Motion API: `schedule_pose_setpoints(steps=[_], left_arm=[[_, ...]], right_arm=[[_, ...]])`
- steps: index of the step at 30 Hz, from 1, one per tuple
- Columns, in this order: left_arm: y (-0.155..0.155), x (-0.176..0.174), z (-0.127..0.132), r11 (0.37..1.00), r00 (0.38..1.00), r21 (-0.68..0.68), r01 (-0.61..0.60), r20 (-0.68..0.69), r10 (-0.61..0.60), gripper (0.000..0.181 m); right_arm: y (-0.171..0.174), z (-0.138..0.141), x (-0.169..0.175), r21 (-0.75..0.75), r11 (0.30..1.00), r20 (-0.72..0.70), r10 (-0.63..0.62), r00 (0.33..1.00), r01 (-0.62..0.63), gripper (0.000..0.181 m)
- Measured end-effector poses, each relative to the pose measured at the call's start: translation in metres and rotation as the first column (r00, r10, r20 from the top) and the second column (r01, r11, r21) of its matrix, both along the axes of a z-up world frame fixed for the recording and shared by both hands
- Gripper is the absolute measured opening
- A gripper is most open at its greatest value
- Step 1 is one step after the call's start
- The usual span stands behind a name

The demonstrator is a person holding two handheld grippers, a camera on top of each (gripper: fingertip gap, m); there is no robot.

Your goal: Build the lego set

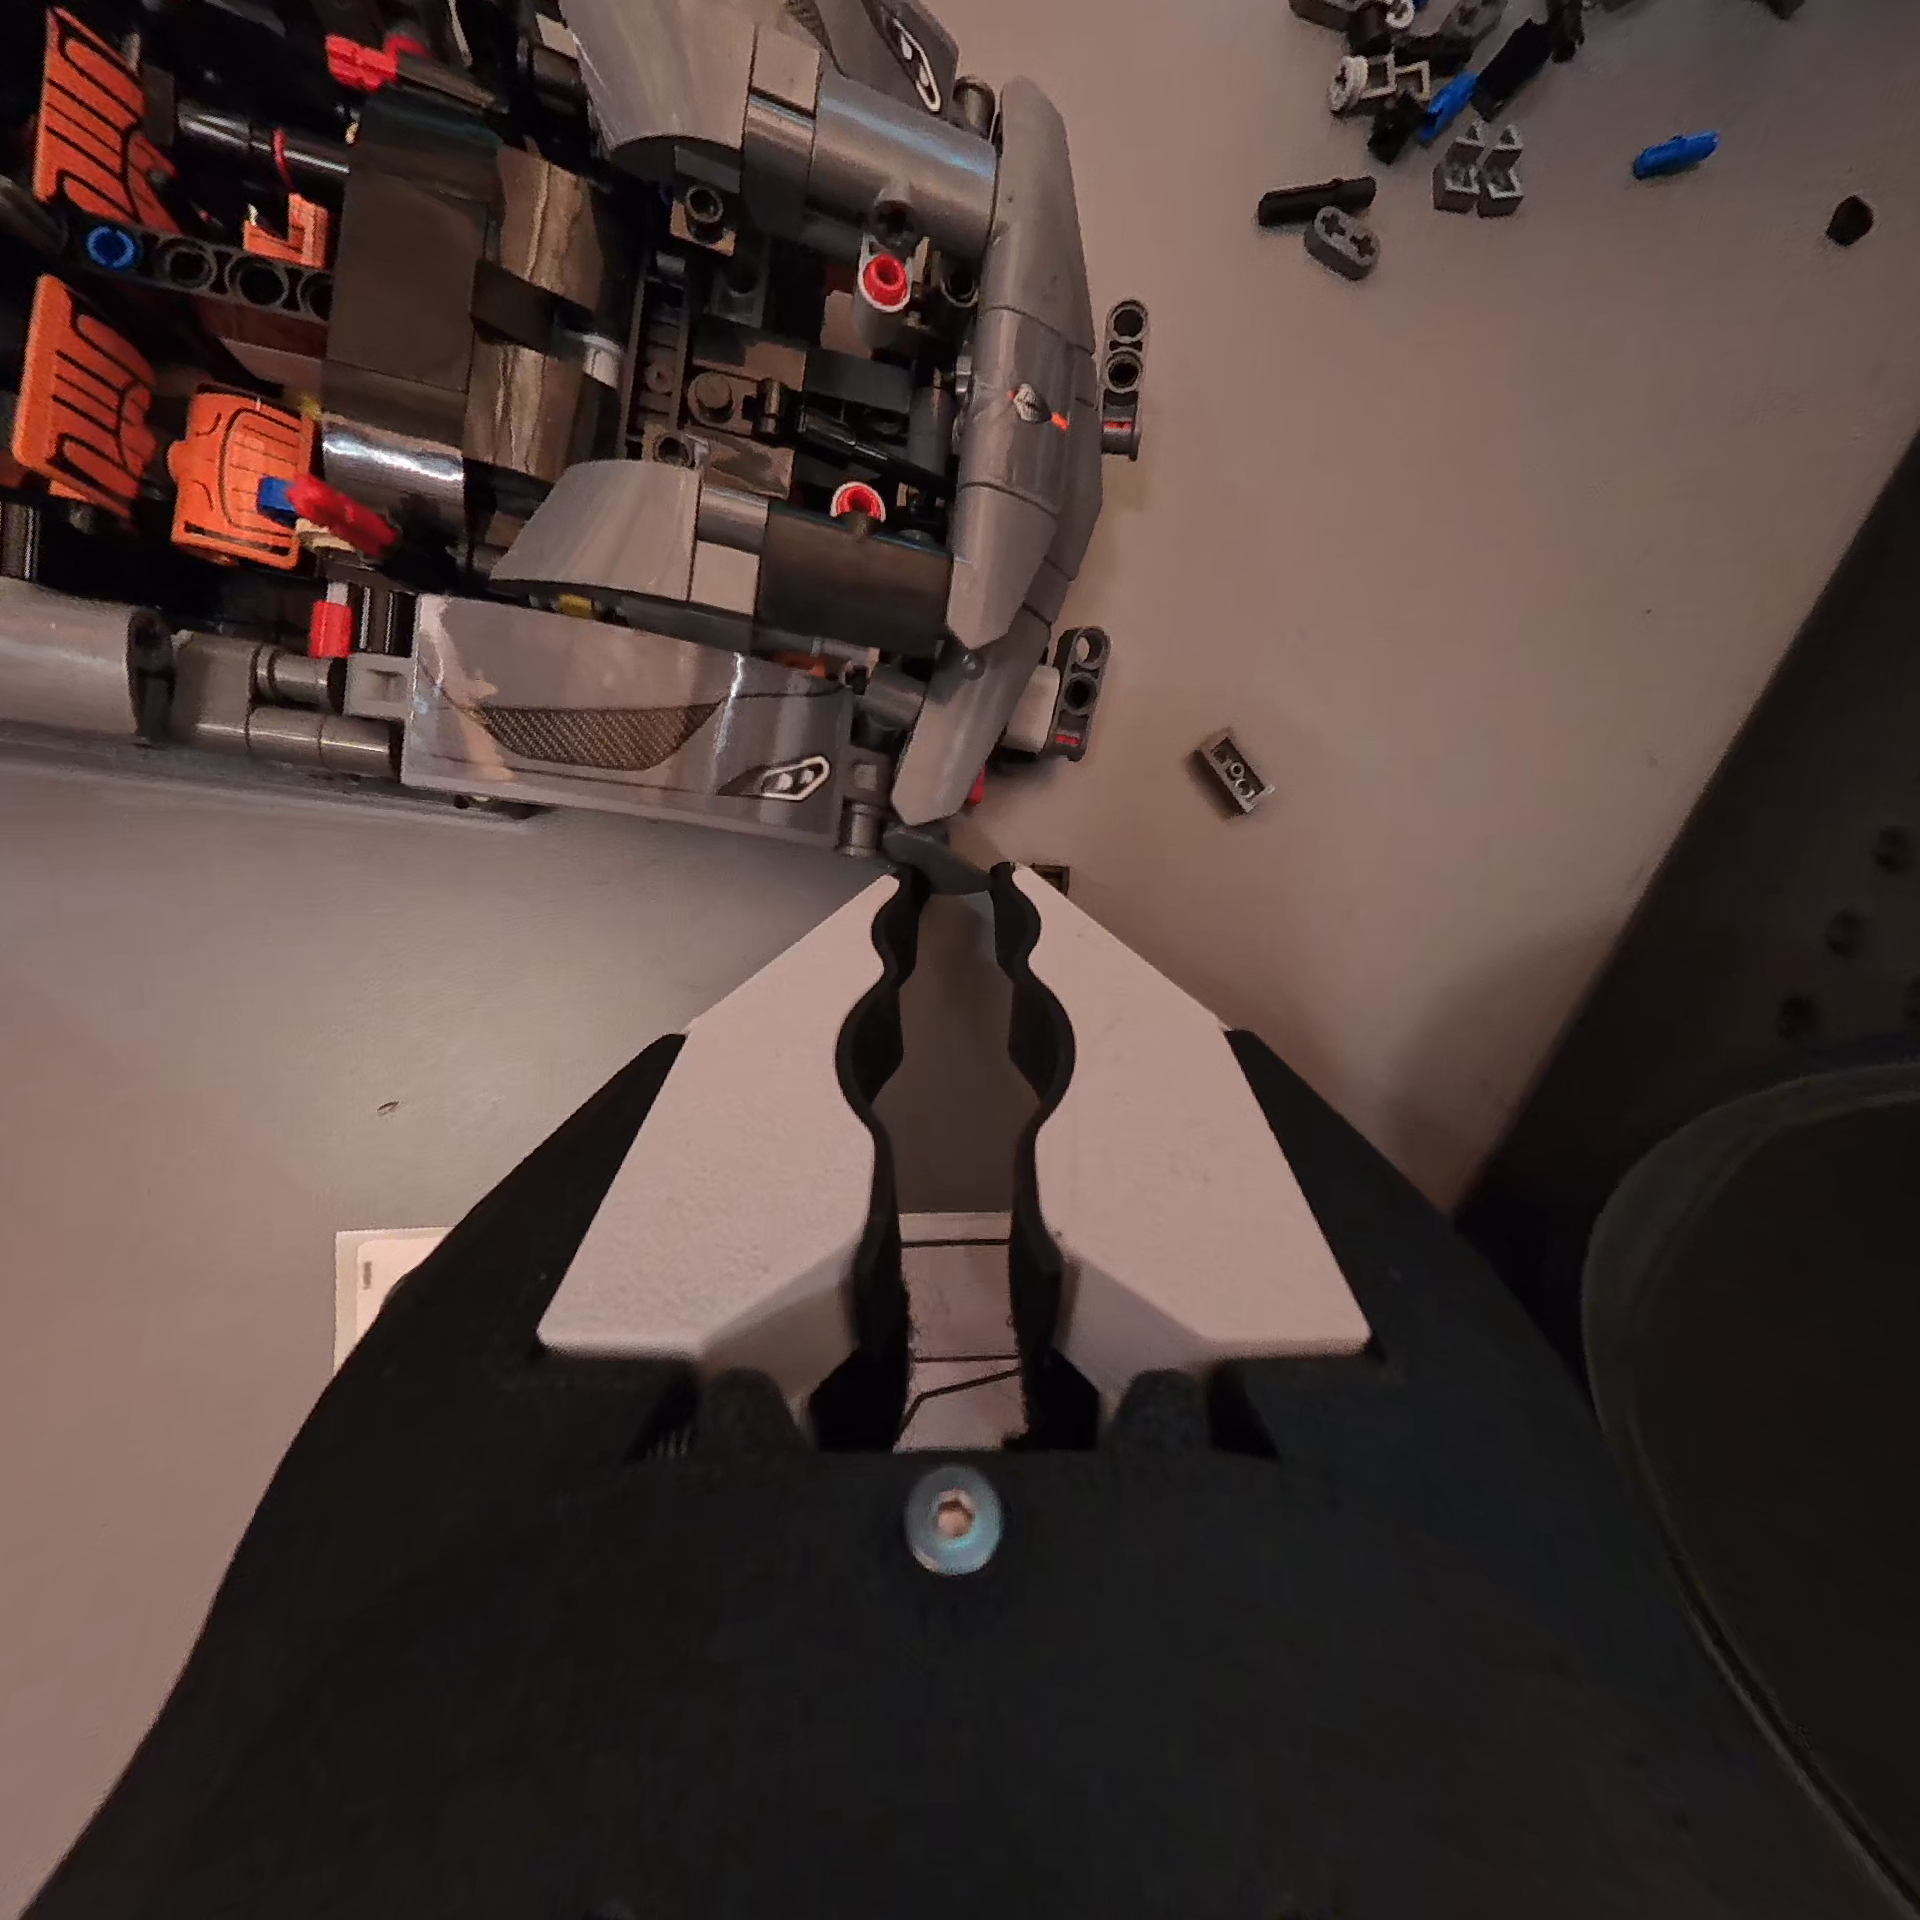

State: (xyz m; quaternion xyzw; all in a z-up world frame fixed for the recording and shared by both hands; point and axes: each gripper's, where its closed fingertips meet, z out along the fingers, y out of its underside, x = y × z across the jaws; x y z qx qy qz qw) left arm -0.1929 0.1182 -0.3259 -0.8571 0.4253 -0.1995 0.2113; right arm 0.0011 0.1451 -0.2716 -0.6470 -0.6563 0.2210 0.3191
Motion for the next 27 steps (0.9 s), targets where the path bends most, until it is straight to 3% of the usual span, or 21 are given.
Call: schedule_pose_setpoints(steps=[27], left_arm=[[-0.007,-0.003,0.006,0.999,0.999,-0.052,-0.015,0.043,0.017,0.011]], right_arm=[[0.004,0.005,0.000,0.004,1.000,-0.009,-0.010,1.000,0.010,0.003]])
